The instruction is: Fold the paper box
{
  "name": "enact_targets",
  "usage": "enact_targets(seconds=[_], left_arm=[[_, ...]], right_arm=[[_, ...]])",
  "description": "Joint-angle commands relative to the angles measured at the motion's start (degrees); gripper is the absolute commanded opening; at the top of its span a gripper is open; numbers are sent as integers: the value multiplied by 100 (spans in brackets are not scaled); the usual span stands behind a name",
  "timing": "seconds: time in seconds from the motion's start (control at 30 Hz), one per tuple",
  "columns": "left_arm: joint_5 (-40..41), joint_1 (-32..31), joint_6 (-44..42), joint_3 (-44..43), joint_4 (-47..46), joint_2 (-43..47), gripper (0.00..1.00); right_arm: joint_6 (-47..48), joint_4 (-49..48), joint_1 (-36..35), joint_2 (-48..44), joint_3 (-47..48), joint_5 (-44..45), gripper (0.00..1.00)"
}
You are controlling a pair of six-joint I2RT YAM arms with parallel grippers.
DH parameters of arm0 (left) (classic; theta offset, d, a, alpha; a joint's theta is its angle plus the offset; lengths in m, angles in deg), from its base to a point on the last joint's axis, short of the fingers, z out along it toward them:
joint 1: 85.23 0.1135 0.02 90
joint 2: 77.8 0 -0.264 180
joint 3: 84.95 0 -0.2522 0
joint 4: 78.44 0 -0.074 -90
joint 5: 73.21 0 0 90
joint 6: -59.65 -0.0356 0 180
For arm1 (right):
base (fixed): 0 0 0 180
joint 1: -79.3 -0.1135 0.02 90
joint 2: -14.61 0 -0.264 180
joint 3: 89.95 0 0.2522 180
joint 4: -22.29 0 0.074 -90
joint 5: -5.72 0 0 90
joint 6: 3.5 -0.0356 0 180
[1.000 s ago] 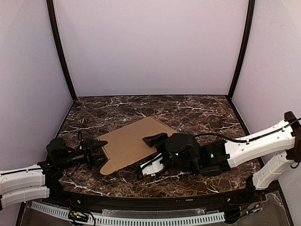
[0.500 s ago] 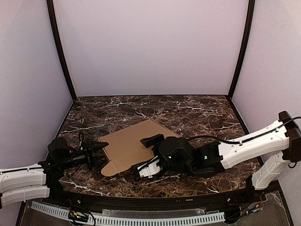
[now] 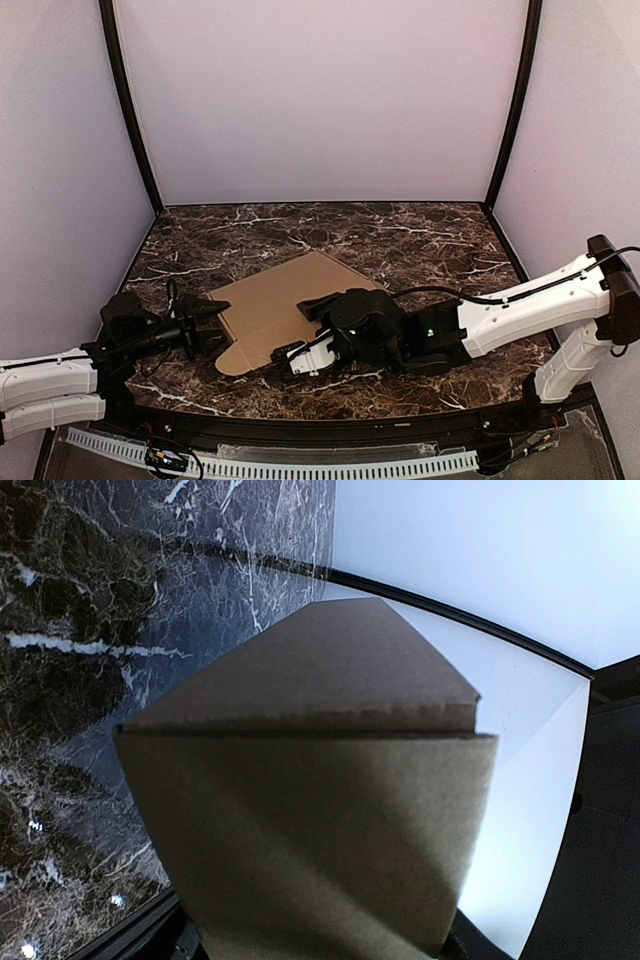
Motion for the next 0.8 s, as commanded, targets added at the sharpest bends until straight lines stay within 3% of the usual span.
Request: enact_targets(seconds=[0.0,0.2,0.27,0.5,0.73,0.77], left_arm=[[-413,-18,-94,-74,-269,98,1],[-428,-19,-118,-82,-276,89,1],[-416,-14,-116,-80,-276,97,6],[-320,-14,-191,-75,-32,218,52],[-239,-19,-433,-194,344,372,84],[-232,-19,-457,-216,367,388,95]], right_arm=[[-117,-158,44,93,179,-2,62],[-118,-149,55,77,189,-4,55],[-124,-129,58,55,187,1,53],[-245,10,122,-82,111,38,50],[-370,344,248,-208,112,26,49],[-399,475,277,-227,119,16,48]])
